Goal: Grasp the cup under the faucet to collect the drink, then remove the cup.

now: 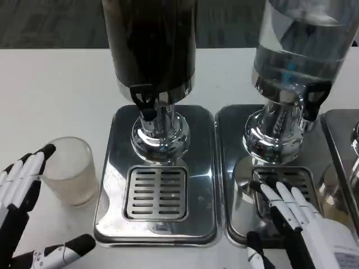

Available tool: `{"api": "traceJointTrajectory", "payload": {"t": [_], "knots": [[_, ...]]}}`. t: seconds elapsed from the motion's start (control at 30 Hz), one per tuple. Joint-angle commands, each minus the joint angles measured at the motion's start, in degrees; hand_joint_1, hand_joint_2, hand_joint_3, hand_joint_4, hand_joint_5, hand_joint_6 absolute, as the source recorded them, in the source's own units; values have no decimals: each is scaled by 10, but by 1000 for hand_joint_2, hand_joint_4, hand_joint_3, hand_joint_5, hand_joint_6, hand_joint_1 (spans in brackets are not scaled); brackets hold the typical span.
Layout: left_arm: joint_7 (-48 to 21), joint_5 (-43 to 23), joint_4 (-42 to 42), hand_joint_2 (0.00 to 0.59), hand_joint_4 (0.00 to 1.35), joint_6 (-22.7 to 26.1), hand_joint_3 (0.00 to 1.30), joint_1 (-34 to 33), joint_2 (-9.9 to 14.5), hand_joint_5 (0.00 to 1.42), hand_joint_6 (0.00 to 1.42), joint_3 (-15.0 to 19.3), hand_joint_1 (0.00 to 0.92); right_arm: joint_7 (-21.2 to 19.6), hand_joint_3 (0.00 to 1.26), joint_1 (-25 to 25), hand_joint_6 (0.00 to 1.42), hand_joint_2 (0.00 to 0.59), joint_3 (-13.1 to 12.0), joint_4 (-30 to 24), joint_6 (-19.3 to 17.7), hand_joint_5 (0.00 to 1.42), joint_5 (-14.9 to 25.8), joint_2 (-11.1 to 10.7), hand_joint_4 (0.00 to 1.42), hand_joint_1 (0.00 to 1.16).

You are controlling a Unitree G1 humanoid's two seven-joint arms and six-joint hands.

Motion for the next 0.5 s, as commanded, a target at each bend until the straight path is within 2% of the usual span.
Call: {"api": "traceJointTrajectory", "payload": {"t": [0.03, 0.5], "knots": [[-28, -25, 10, 0, 0, 9, 0, -23, 6, 0, 25, 8, 0, 1, 127, 3, 93, 530, 1, 3, -5, 26, 4, -2, 44, 448], [-78, -67, 50, 0, 0, 32, 0, -106, 13, 0, 76, 10, 0, 9, 133, -1, 109, 531, -1, 2, -2, 26, 10, -2, 44, 441]]}}
